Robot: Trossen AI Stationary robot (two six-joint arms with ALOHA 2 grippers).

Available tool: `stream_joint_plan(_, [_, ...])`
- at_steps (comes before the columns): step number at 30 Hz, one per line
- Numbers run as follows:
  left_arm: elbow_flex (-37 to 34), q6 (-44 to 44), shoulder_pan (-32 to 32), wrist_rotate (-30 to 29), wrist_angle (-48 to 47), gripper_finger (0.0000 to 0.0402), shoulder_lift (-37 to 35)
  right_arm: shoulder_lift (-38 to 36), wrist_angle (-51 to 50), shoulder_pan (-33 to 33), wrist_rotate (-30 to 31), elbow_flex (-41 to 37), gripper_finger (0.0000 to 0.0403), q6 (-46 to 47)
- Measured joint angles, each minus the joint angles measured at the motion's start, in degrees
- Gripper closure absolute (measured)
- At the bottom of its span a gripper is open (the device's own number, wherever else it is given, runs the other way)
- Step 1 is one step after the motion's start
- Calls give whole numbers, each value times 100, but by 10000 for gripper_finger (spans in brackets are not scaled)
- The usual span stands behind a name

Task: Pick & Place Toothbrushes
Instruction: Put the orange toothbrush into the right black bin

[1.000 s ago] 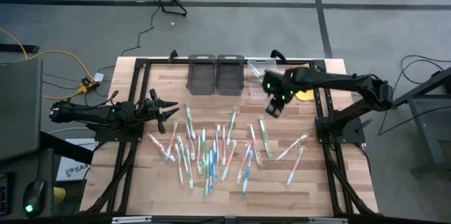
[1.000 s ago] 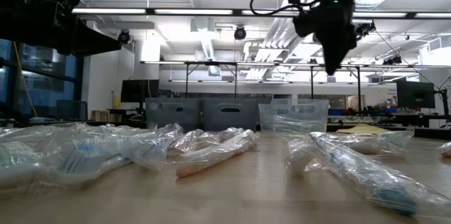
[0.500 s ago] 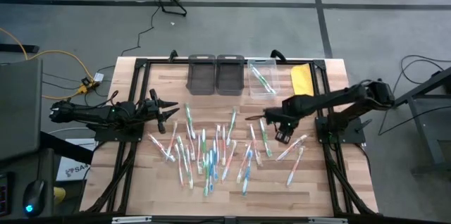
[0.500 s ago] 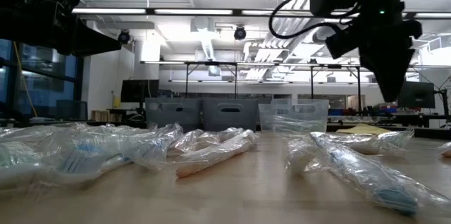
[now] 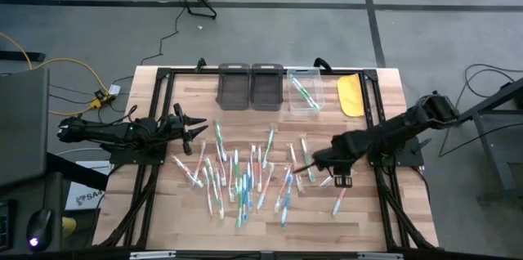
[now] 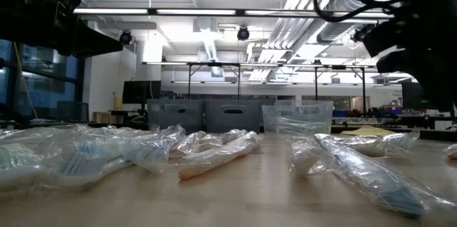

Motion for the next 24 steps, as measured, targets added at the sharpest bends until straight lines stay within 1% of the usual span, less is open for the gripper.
stream_joint_plan(4, [1, -30, -1, 0, -48, 300, 0, 2, 439, 311, 69, -259, 289, -400])
stream_joint_plan(9, [2, -42, 0, 0, -62, 300, 0, 2, 710, 551, 613, -448, 274, -440])
stream_joint_plan(10, [2, -42, 0, 0, -63, 300, -1, 2, 769, 584, 648, -481, 270, -452])
stream_joint_plan(18, [2, -44, -1, 0, -66, 300, -1, 2, 1246, 741, 592, -762, 237, -442])
stream_joint_plan(24, [2, -44, 0, 0, -66, 300, 0, 108, 1635, 833, 600, -953, 244, -470])
